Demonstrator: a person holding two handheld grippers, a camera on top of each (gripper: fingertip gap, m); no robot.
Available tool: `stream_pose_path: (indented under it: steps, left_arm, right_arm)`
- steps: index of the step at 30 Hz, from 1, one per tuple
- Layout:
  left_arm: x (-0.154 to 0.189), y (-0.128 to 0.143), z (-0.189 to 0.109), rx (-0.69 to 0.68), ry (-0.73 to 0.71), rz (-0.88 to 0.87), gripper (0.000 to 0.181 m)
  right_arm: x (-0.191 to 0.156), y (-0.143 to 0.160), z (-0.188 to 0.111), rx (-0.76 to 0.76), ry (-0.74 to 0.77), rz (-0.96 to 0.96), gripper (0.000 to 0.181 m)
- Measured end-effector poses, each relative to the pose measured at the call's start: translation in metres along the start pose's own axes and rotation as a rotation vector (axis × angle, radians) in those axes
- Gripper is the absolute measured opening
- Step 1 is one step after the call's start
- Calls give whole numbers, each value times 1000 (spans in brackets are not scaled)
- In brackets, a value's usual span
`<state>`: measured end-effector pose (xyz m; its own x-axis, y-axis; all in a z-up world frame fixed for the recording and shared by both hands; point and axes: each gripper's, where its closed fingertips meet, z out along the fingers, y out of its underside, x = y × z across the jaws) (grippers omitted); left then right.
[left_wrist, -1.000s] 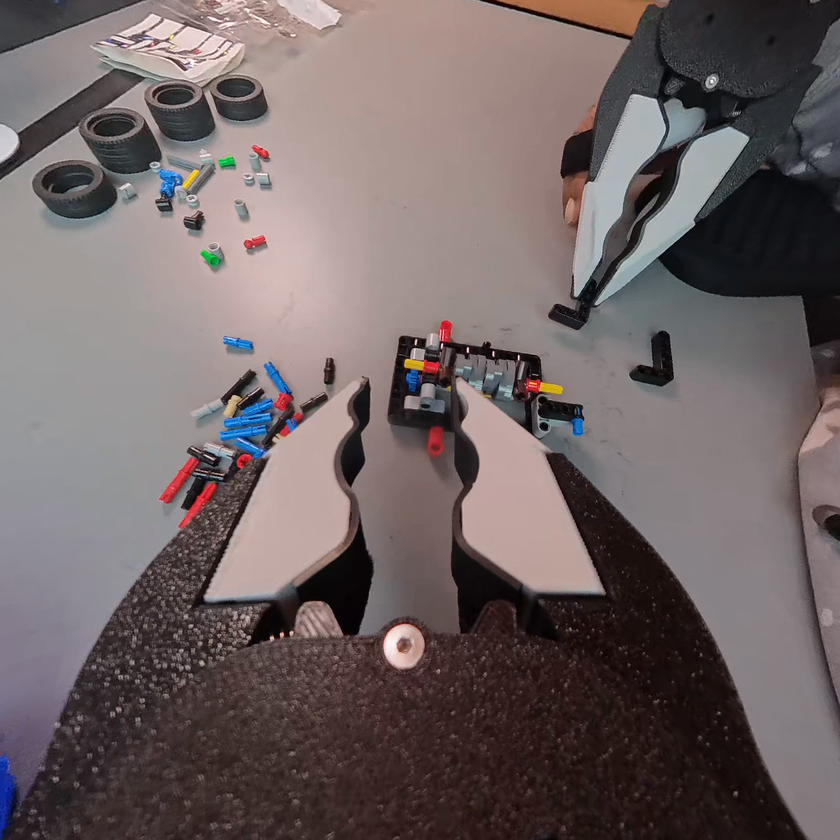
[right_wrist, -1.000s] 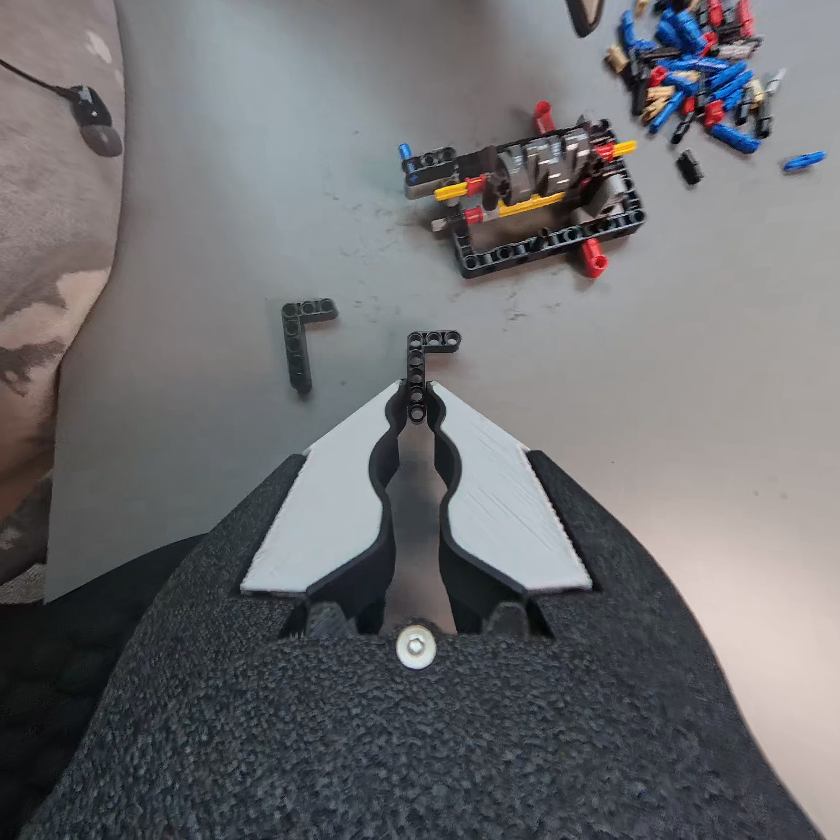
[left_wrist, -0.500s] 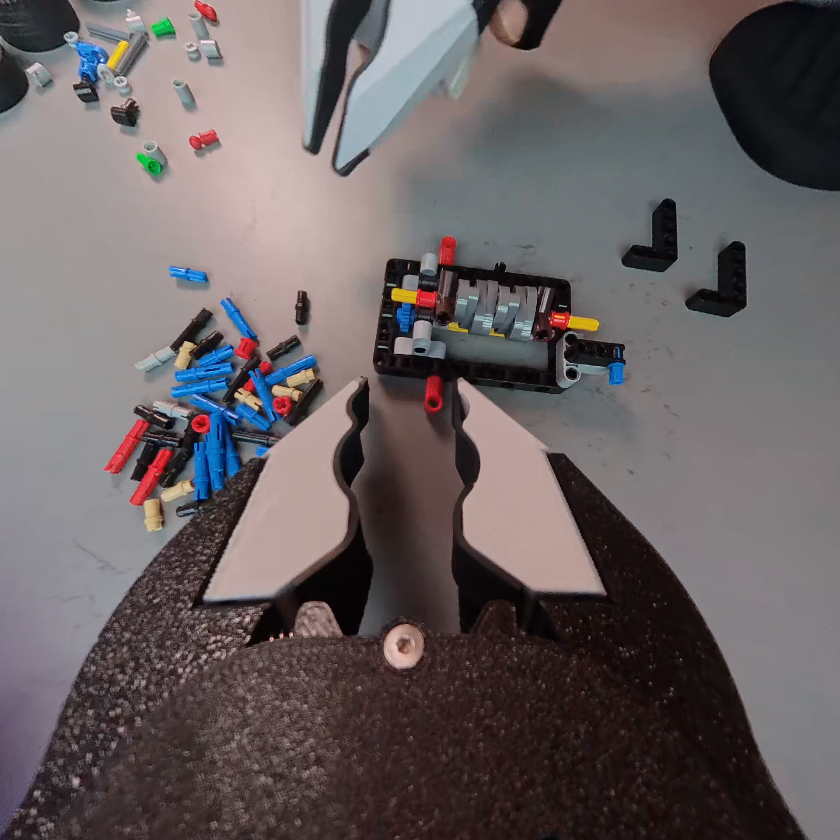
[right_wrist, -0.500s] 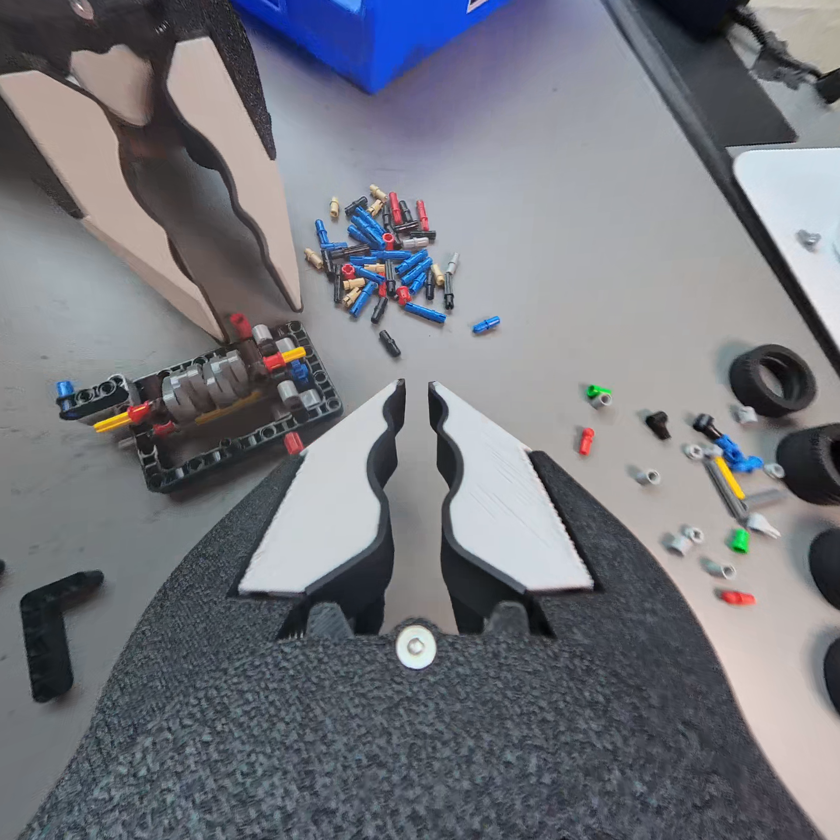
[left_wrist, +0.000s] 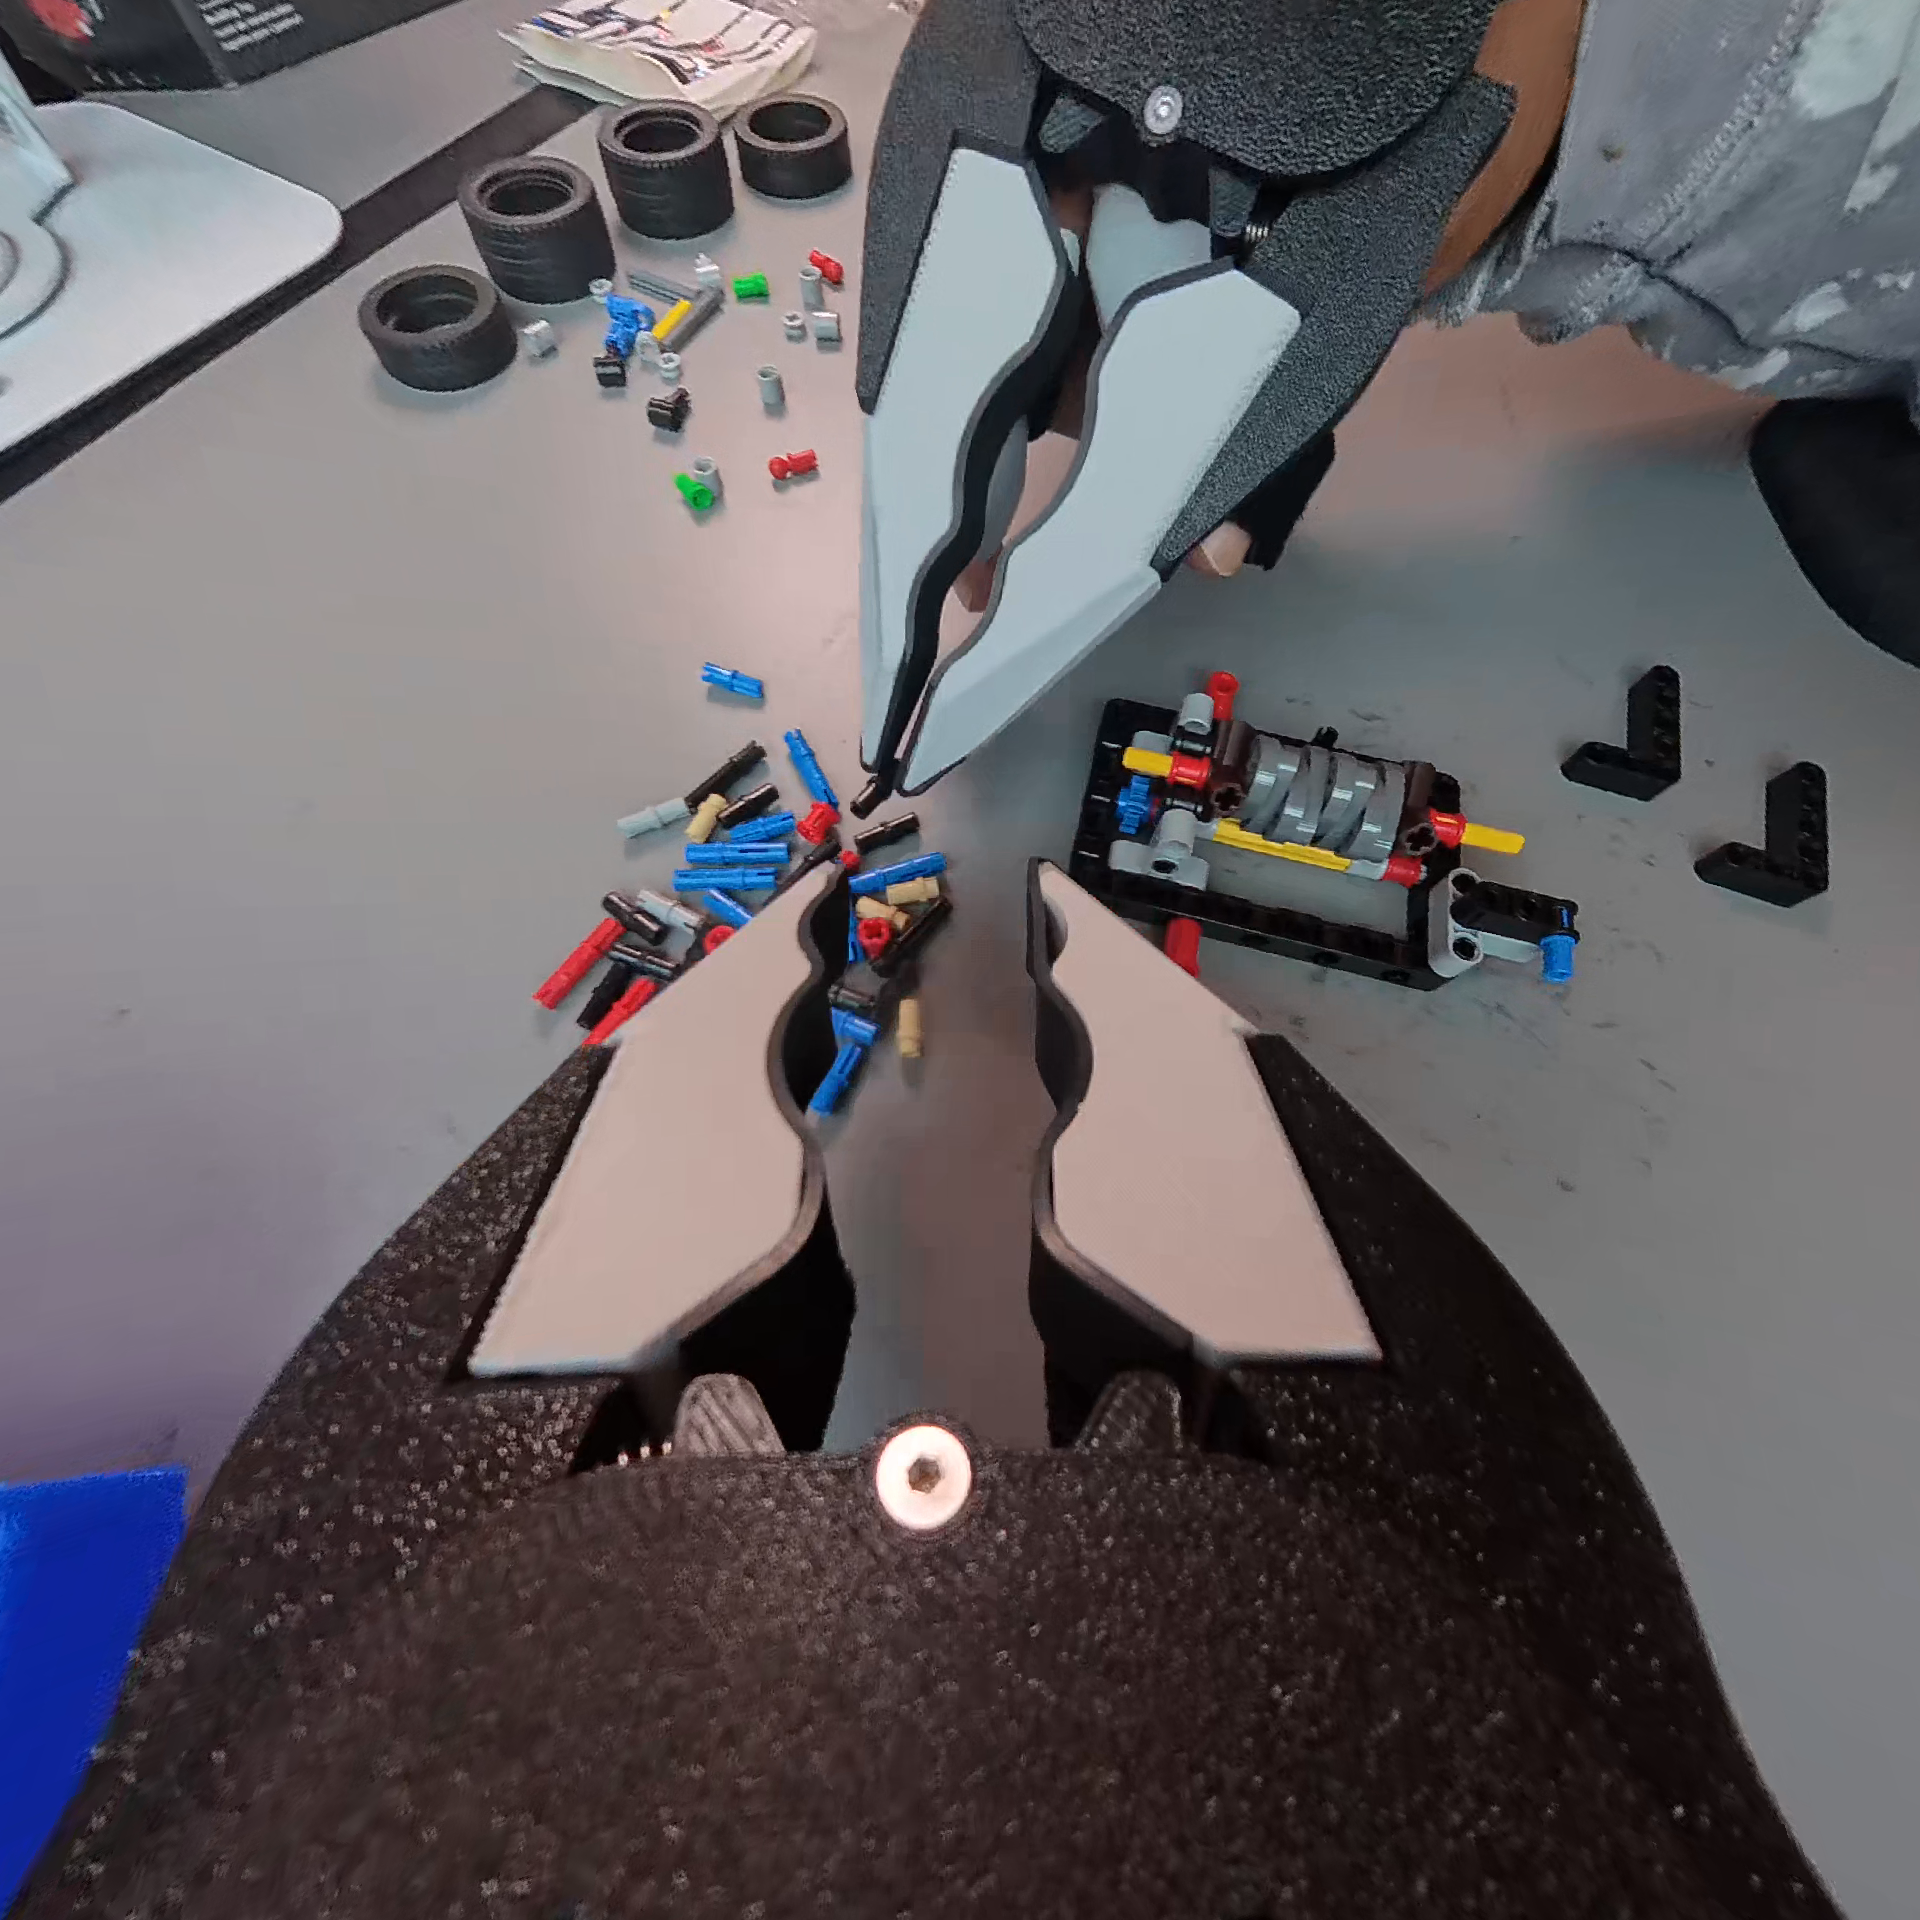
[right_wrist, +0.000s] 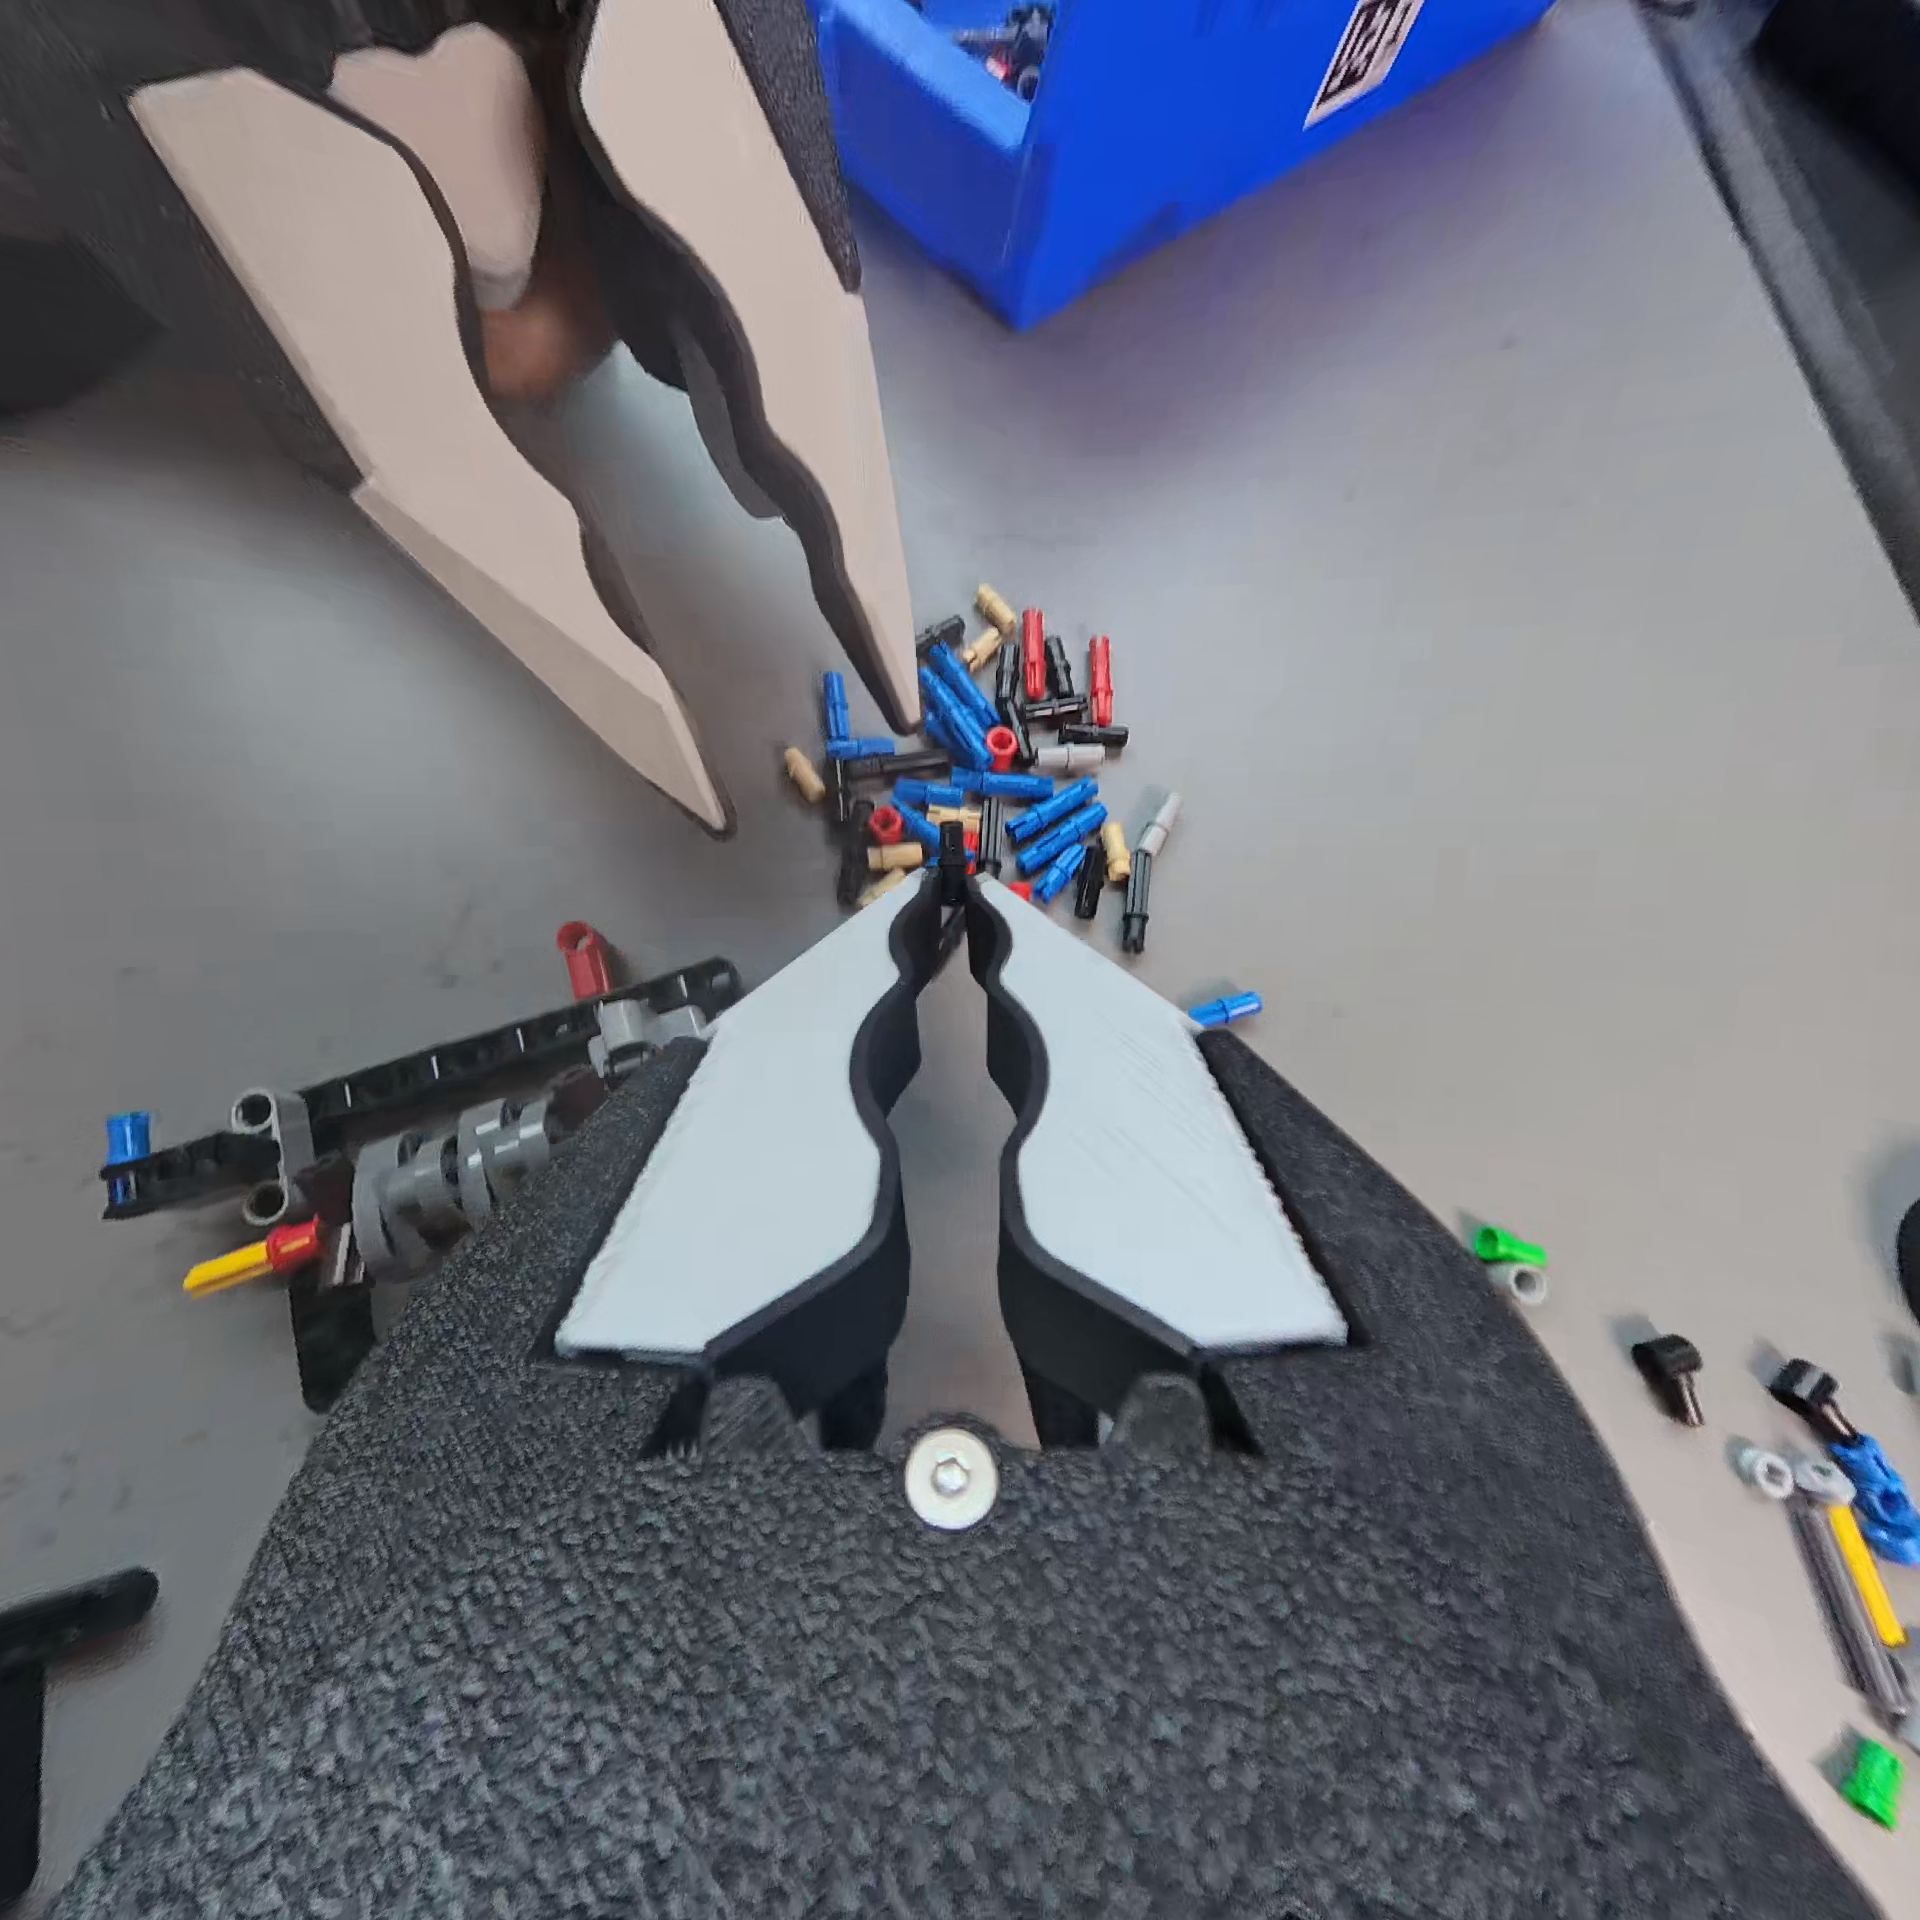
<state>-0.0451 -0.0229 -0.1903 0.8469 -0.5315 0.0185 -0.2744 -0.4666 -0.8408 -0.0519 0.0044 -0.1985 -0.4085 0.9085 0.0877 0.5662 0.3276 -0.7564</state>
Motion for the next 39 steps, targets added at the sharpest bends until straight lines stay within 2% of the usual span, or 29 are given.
stream_pose_path:
  steps: [3, 6, 10, 17, 19, 22, 23, 24, 25, 27, 30, 34, 37, 39]
  left_arm:
    - [-4, -1, -1, 10, -17, -5, 34]
    - [-4, 0, -1, 5, -23, 2, 34]
    - [-4, 0, 1, -2, -22, 6, 34]
    - [-7, -2, -2, 16, -41, -3, 34]
    - [-10, -3, -4, 21, -54, -10, 34]
    - [-18, -4, -7, 30, -91, -16, 34]
    - [-20, -4, -8, 32, -102, -18, 34]
    - [-22, -4, -8, 31, -107, -22, 34]
    - [-23, -3, -8, 28, -109, -24, 34]
    - [-24, 1, -7, 16, -109, -22, 34]
    - [-16, 4, -5, -13, -69, 11, 37]
    - [3, 15, 4, -82, 8, 118, 42]
    - [6, 23, 13, -141, -16, 195, 44]
    - [3, 25, 16, -166, -47, 227, 41]
  right_arm:
    - [3, -2, 5, -6, 36, -30, 22]
    - [33, 6, -1, -9, 131, 102, 16]
    - [61, 31, -1, -104, 217, 267, 14]
    - [63, 37, 3, -194, 232, 219, 4]
    - [61, 25, 5, -126, 220, 192, 4]
    - [41, -10, 9, 9, 155, 105, 4]
    - [38, -16, 12, 20, 164, 83, 7]
    - [36, -19, 16, 14, 161, 67, 24]
    - [36, -20, 16, 11, 160, 60, 32]
    - [47, -21, 5, 46, 196, 88, 30]
    - [75, -4, -30, 57, 270, 173, 26]
    - [99, 54, -72, -89, 340, 194, 18]
    - [95, 86, -77, -179, 294, 208, 19]
    - [97, 88, -71, -167, 304, 214, 19]
